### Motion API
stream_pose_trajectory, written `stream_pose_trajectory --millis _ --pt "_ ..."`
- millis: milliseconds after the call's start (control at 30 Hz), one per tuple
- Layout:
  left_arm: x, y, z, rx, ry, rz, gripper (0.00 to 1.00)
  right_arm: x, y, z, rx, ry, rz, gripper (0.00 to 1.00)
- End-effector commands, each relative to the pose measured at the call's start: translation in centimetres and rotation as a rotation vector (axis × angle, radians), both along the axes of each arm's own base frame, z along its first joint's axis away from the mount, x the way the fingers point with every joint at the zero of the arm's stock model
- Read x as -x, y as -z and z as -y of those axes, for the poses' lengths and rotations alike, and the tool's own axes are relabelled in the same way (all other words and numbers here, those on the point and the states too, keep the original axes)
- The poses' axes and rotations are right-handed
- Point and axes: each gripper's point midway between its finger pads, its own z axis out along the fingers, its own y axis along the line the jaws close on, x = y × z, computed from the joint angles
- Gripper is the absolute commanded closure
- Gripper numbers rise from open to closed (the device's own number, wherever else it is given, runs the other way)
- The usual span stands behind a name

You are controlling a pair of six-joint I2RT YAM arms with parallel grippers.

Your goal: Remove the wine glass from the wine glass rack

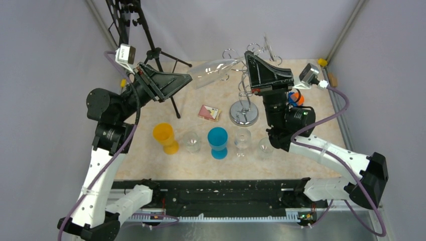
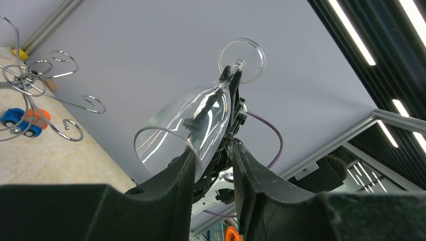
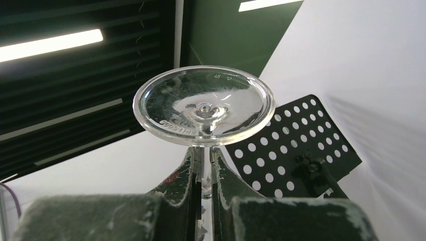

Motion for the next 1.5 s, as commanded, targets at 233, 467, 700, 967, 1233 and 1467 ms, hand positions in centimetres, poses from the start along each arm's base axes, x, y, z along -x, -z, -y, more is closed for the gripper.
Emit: stream_pose_trajectory --millis 233,467,700,967,1233,1467 --pt "1.3 -2.7 0.4 0.046 0.094 0.089 0.8 0.4 0.4 0.4 -0.053 -0.044 -0.004 1.0" --pt "1.4 -3.3 0.4 0.036 0.083 0.134 1.0 0.4 0.7 1.0 -0.051 -0.035 -0.03 1.0" --pt "1.2 -5.0 0.4 0.003 0.031 0.239 1.0 1.2 1.0 2.6 -0.012 0.006 -0.047 0.58" --pt "0.9 -6.5 2.9 0.006 0.1 0.319 1.0 3.4 1.8 4.2 0.116 0.041 -0.024 0.45" --pt "0.5 -4.8 9.2 -0.084 0.207 0.362 1.0 10.9 0.2 6.2 0.377 0.055 0.26 0.48" --pt "-0.9 -0.3 14.7 -0.242 0.25 0.338 1.0 15.6 -1.9 8.9 0.449 0.08 0.443 0.51"
